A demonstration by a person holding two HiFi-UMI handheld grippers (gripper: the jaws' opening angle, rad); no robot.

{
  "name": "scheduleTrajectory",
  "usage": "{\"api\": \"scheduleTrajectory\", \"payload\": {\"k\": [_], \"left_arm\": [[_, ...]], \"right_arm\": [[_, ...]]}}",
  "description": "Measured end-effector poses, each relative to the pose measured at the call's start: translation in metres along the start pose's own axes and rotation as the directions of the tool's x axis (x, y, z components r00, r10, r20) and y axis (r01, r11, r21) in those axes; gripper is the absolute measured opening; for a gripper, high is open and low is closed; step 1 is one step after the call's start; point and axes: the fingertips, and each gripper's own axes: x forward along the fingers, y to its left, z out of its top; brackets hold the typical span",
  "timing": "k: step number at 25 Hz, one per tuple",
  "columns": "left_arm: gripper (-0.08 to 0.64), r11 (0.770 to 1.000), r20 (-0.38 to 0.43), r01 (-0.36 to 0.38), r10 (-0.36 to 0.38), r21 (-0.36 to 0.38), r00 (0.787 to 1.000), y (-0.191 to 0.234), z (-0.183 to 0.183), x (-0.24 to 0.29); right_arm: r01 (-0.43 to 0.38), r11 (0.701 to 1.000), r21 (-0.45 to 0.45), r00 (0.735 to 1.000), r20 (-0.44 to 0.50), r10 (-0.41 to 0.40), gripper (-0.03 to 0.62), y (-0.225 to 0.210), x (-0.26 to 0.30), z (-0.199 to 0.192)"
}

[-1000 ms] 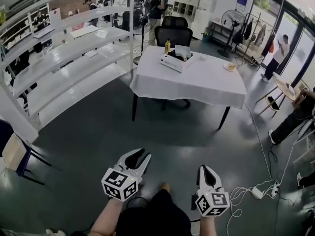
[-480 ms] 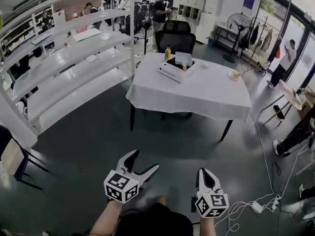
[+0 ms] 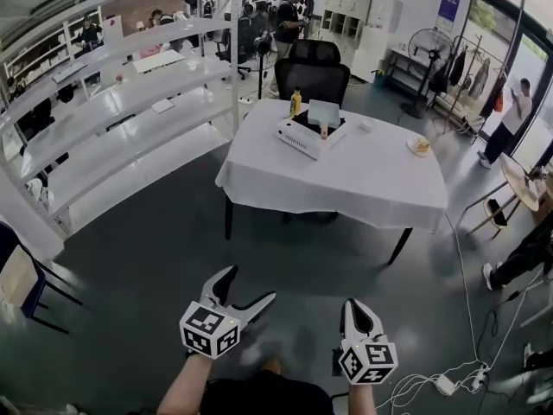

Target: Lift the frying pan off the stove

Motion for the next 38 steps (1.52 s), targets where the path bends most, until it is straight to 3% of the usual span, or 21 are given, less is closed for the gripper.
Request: {"api": "scheduleTrajectory", "payload": {"k": [10,24,38], "left_arm": [[0.497,0.996,0.022,-0.087,0.087,-0.002,0.996,0.011,0.003,0.004],[0.499,0.996,-0.026,-0.07,0.069,-0.057,0.997,0.005,-0.029,0.0],[0.5,0.997,-0.024,-0.065,0.064,-0.048,0.998,0.039,0.007,0.084]], "right_arm": [[-0.054,0.998,-0.028,0.998,0.014,0.054,0.005,-0.008,0.029,0.018],[-0.028,1.0,0.008,0.998,-0.06,0.028,0.005,-0.013,0.015,-0.018],[-0.02,1.0,0.013,0.999,-0.042,0.02,0.005,-0.054,0.092,0.019]]}}
